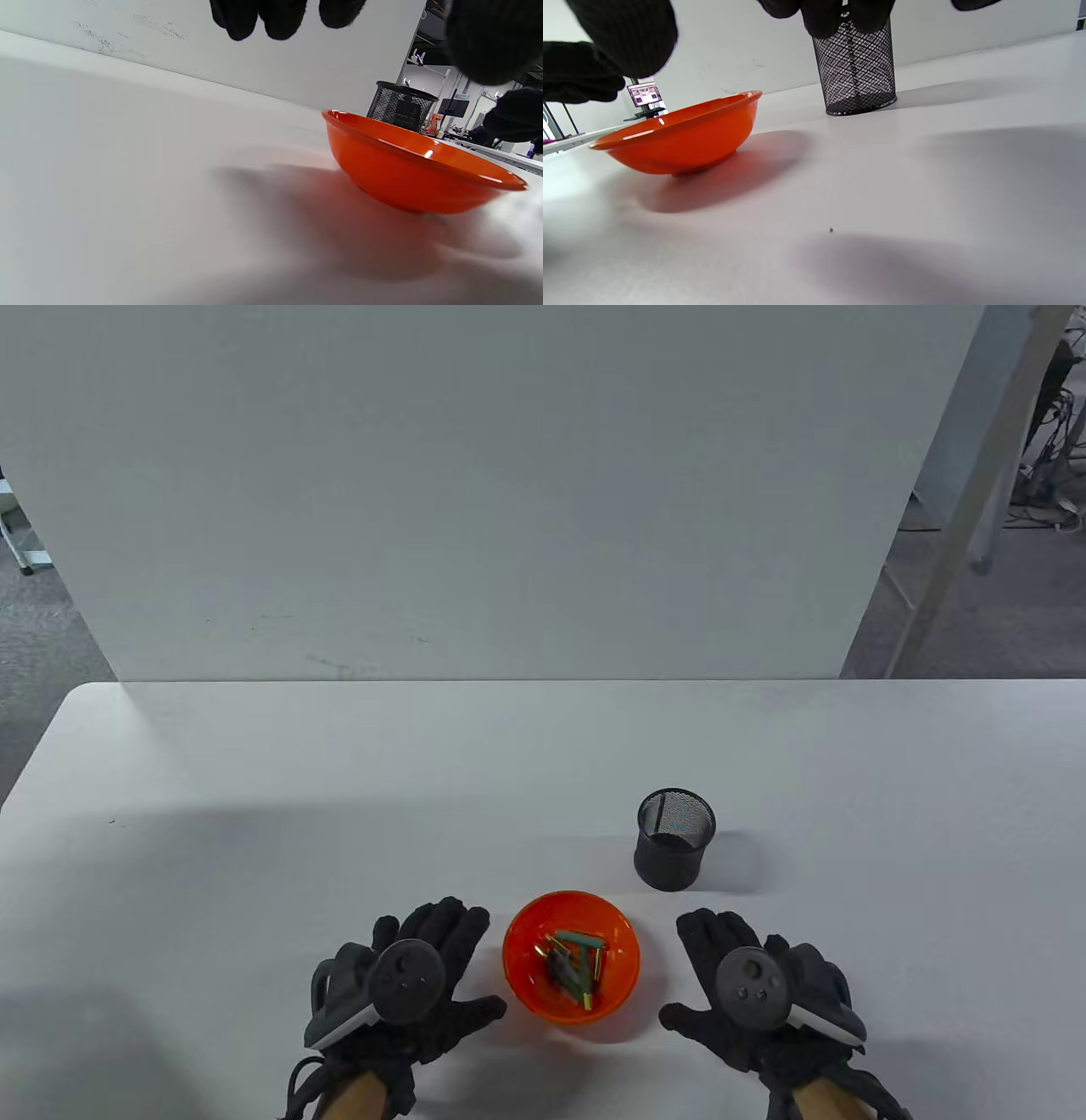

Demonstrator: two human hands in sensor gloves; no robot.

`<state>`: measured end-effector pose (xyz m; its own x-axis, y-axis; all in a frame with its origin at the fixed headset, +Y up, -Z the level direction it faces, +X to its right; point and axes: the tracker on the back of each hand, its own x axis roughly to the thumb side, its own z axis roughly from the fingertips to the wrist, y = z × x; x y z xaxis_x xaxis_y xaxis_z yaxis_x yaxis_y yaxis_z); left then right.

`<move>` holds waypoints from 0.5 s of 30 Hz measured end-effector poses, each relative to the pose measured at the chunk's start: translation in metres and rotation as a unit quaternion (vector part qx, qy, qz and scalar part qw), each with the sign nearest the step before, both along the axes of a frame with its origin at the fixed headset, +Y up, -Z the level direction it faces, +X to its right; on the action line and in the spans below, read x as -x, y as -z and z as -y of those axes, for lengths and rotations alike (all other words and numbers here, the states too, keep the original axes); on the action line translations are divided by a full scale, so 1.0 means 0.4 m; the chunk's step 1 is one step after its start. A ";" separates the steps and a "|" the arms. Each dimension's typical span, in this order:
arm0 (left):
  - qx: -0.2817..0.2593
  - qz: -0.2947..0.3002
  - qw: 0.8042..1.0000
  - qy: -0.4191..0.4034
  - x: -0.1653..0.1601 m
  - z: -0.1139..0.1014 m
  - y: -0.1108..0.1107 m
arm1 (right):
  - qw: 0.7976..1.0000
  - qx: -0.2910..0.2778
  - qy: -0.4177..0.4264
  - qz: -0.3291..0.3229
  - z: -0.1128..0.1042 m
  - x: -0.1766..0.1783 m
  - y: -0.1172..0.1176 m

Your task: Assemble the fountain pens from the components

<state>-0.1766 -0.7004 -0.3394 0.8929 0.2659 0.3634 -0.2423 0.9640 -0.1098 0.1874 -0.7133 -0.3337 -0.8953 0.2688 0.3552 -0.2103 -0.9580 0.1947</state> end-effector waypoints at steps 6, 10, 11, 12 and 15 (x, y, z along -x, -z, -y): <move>-0.001 -0.006 1.000 -0.007 0.005 -0.003 0.000 | 1.000 0.003 0.005 -0.003 -0.002 0.003 0.000; -0.024 -0.017 0.998 -0.049 0.017 -0.015 -0.002 | 0.999 -0.020 0.036 0.006 -0.013 0.002 0.000; -0.032 -0.024 0.997 -0.061 0.016 -0.016 -0.004 | 0.998 -0.034 0.046 0.010 -0.018 0.001 0.000; -0.040 -0.027 0.997 -0.068 0.015 -0.016 -0.005 | 0.997 -0.046 0.052 0.014 -0.021 0.000 0.000; -0.046 -0.026 0.993 -0.103 0.009 -0.018 -0.006 | 0.995 -0.076 0.063 0.025 -0.031 -0.004 -0.001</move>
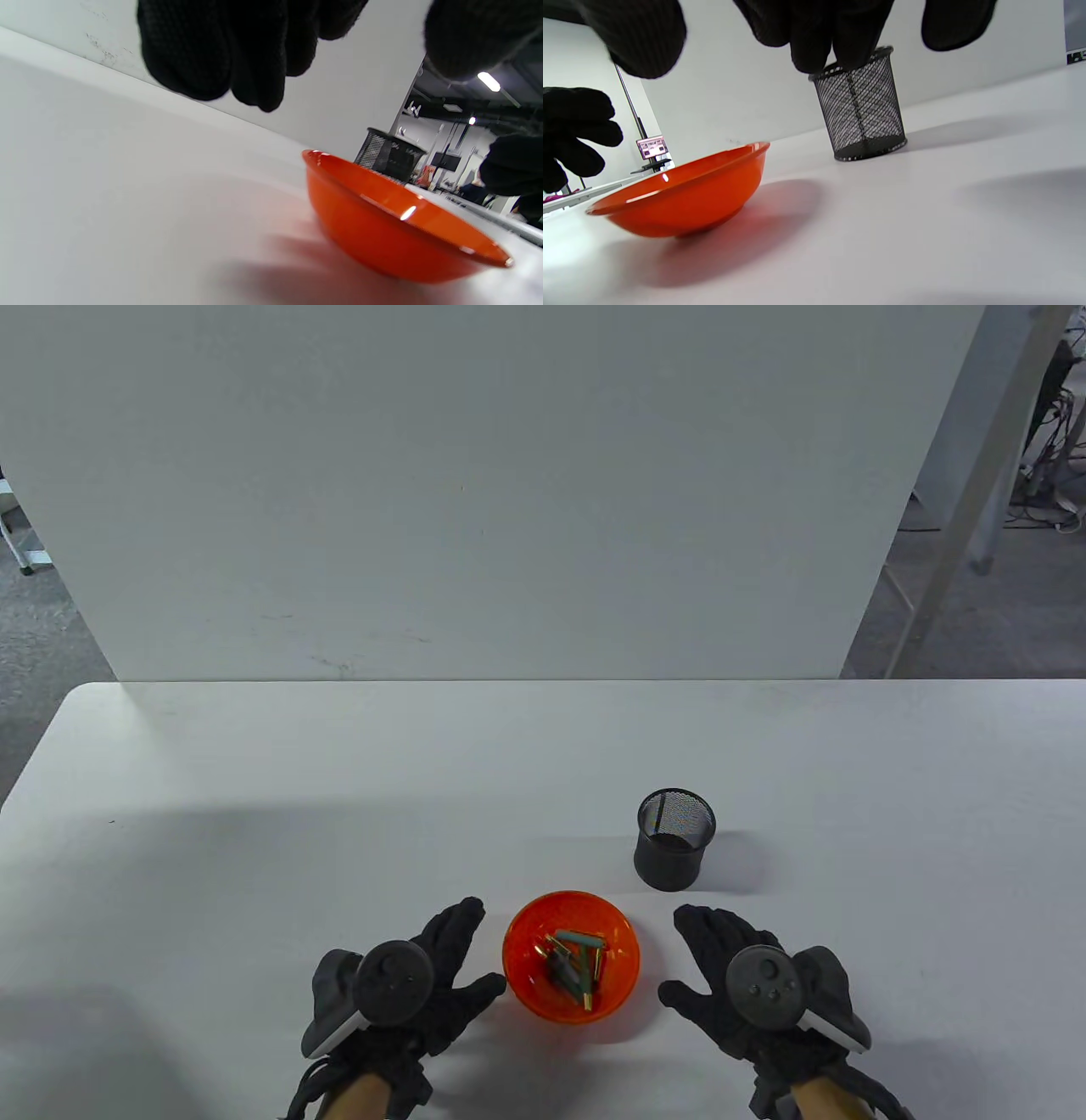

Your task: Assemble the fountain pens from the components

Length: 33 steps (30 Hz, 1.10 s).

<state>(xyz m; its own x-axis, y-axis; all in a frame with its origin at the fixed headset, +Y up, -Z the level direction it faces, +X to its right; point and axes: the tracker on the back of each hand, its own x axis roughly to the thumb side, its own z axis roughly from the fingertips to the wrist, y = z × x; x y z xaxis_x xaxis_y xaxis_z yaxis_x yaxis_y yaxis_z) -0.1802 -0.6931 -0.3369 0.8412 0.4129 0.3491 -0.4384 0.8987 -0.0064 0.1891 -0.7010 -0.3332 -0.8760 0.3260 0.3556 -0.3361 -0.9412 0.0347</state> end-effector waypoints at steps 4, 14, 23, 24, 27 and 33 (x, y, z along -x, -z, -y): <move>-0.021 0.001 1.000 -0.009 -0.008 -0.011 -0.003 | 1.000 -0.008 0.005 0.009 -0.002 -0.002 0.001; -0.065 0.034 0.982 0.173 -0.124 -0.060 -0.009 | 0.999 -0.013 0.045 0.022 -0.015 -0.011 0.006; -0.015 0.091 0.941 0.325 -0.294 -0.045 0.075 | 0.996 -0.013 0.087 0.028 -0.024 -0.027 0.004; -0.014 0.094 0.933 0.347 -0.309 -0.040 0.084 | 0.995 -0.015 0.090 0.029 -0.025 -0.028 0.004; -0.017 0.101 0.908 0.406 -0.342 -0.021 0.102 | 0.995 -0.013 0.094 0.027 -0.024 -0.027 0.006; 0.003 0.098 0.884 0.457 -0.378 0.010 0.121 | 0.995 -0.024 0.100 0.016 -0.032 -0.018 0.001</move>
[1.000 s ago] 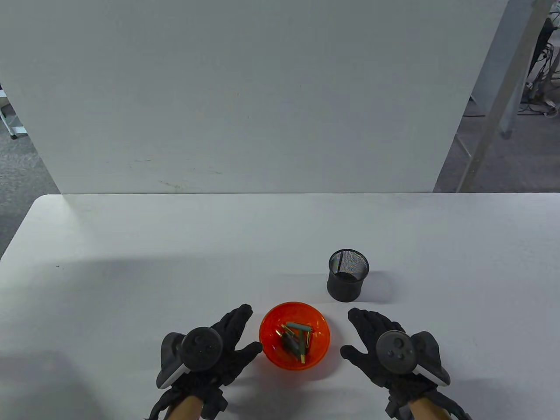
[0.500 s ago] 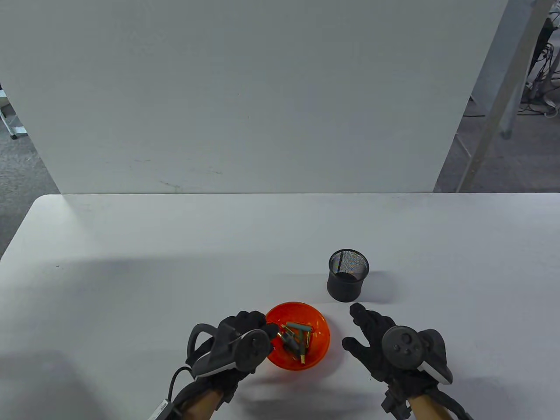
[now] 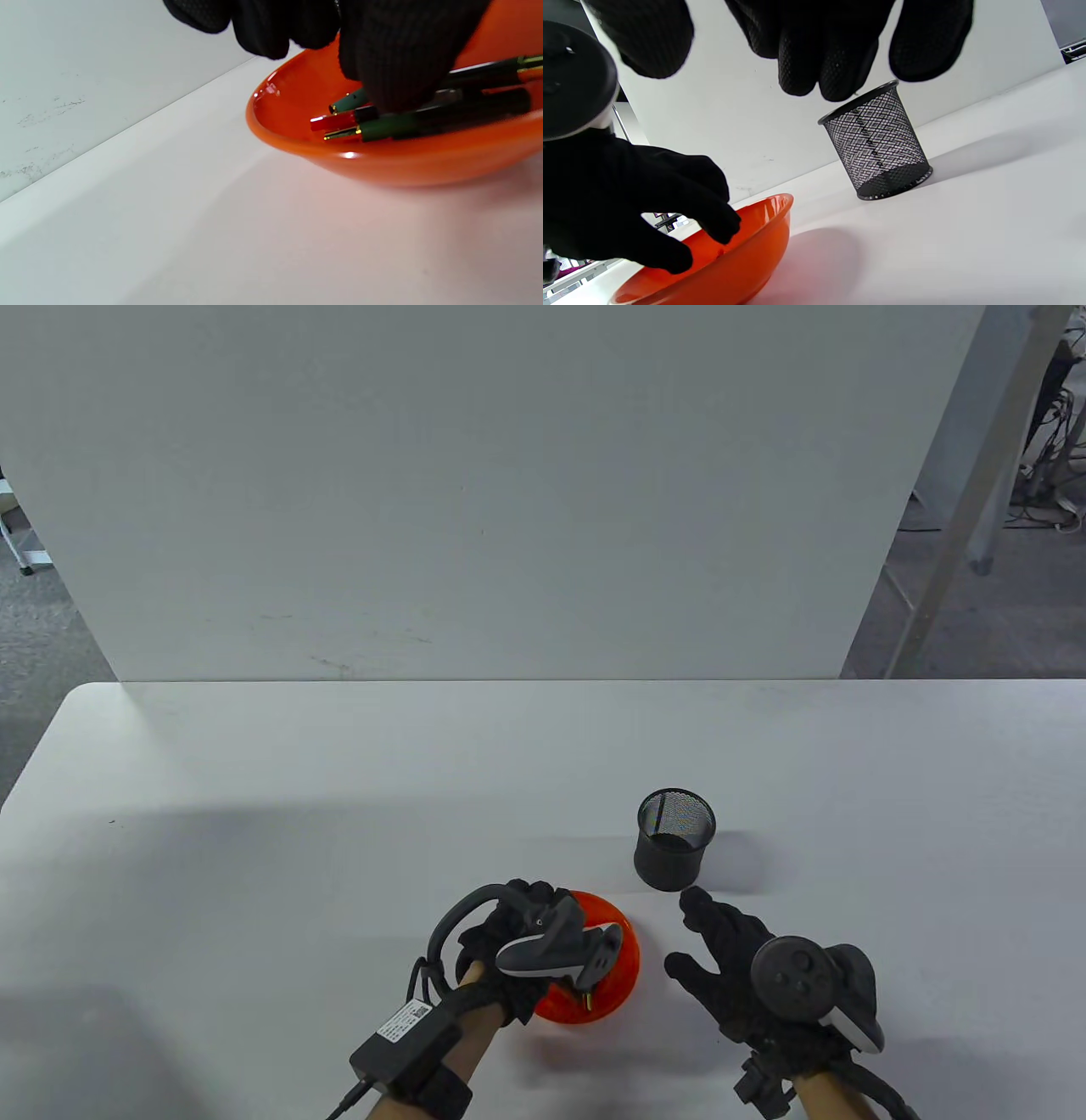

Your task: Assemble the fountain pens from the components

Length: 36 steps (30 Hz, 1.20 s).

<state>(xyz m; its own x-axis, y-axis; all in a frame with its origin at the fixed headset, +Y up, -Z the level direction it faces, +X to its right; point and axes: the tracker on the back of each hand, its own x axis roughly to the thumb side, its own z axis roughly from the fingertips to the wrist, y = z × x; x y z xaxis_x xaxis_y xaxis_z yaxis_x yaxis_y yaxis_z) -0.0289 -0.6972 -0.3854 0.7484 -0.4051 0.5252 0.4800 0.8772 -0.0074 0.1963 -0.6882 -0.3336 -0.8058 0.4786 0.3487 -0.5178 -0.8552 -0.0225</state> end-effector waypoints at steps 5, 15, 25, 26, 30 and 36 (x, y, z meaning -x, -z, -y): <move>0.006 0.002 1.000 -0.008 -0.024 -0.006 0.011 | 1.000 0.001 0.003 0.000 -0.001 0.000 0.001; -0.011 -0.013 1.000 -0.011 -0.046 -0.008 0.027 | 1.000 -0.005 0.006 -0.002 -0.005 -0.001 -0.001; 0.020 -0.027 0.997 -0.069 -0.098 -0.027 0.013 | 1.000 -0.007 0.009 -0.003 -0.005 -0.002 0.001; 0.021 -0.038 0.998 -0.053 -0.106 -0.021 0.015 | 1.000 -0.008 0.009 -0.003 -0.005 -0.003 0.000; 0.023 -0.061 0.998 -0.020 -0.115 0.004 0.025 | 1.000 -0.010 0.012 -0.002 -0.006 -0.005 -0.001; 0.008 -0.078 0.997 -0.012 -0.112 0.001 0.014 | 1.000 -0.018 0.012 -0.009 -0.010 -0.002 -0.003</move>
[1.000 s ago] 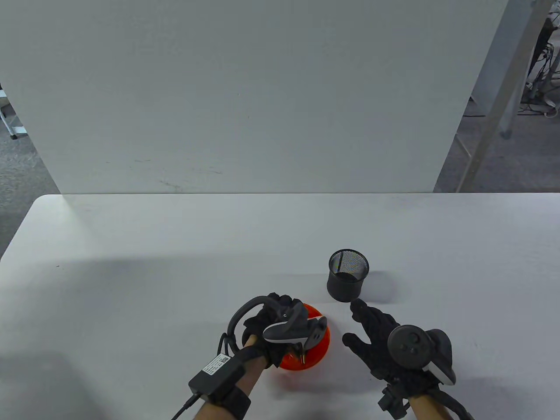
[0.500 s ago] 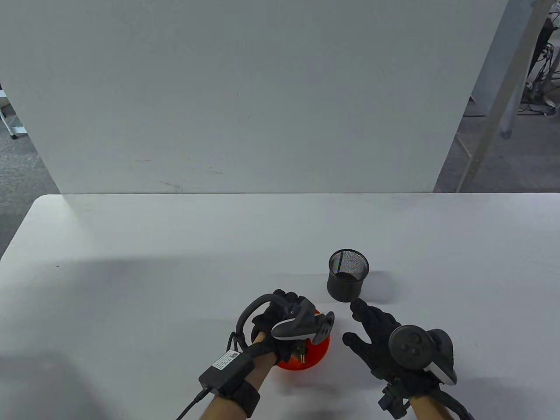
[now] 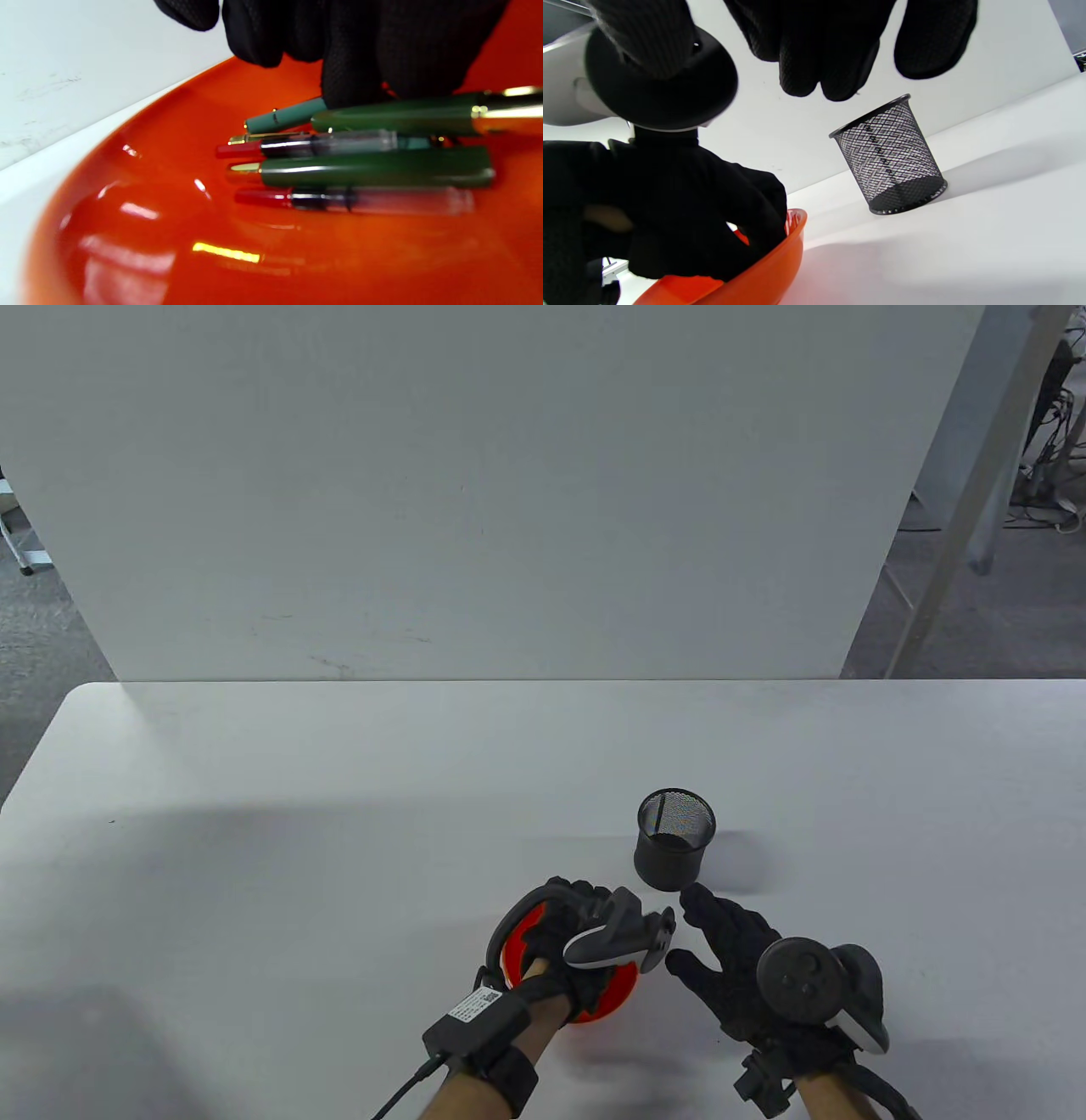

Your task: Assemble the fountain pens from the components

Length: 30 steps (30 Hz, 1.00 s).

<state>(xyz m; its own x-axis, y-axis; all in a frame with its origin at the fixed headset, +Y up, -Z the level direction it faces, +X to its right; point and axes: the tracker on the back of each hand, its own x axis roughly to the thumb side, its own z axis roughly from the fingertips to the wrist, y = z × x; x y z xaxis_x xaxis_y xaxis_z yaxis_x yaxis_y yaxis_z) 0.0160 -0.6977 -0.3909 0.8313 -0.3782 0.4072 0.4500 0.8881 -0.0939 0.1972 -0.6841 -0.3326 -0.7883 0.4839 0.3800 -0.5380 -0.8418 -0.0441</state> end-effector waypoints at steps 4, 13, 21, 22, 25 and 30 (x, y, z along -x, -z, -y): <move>0.028 -0.009 0.999 0.013 -0.005 0.005 -0.003 | 1.000 0.000 -0.005 -0.005 0.003 0.004 -0.003; 0.037 -0.029 0.999 0.016 0.002 0.006 -0.004 | 1.000 0.011 0.000 0.017 -0.003 -0.019 0.003; 0.025 -0.020 0.999 0.026 0.006 0.001 -0.014 | 0.999 0.014 0.016 0.038 -0.002 -0.038 0.007; 0.030 -0.018 0.999 0.027 0.006 0.002 -0.015 | 0.999 0.016 0.020 0.033 -0.002 -0.038 0.007; 0.032 -0.014 0.999 0.028 0.012 0.001 -0.013 | 0.999 0.014 0.021 0.031 -0.001 -0.037 0.008; 0.036 -0.011 0.999 0.023 0.018 -0.004 -0.013 | 0.999 0.012 0.025 0.034 -0.002 -0.040 0.006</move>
<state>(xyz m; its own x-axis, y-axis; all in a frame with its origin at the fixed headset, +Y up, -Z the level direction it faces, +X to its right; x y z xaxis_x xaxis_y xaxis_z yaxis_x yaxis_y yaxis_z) 0.0088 -0.6962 -0.3859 0.8230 -0.3860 0.4167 0.4870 0.8572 -0.1677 0.2132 -0.6833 -0.3351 -0.7868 0.5310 0.3144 -0.5754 -0.8155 -0.0625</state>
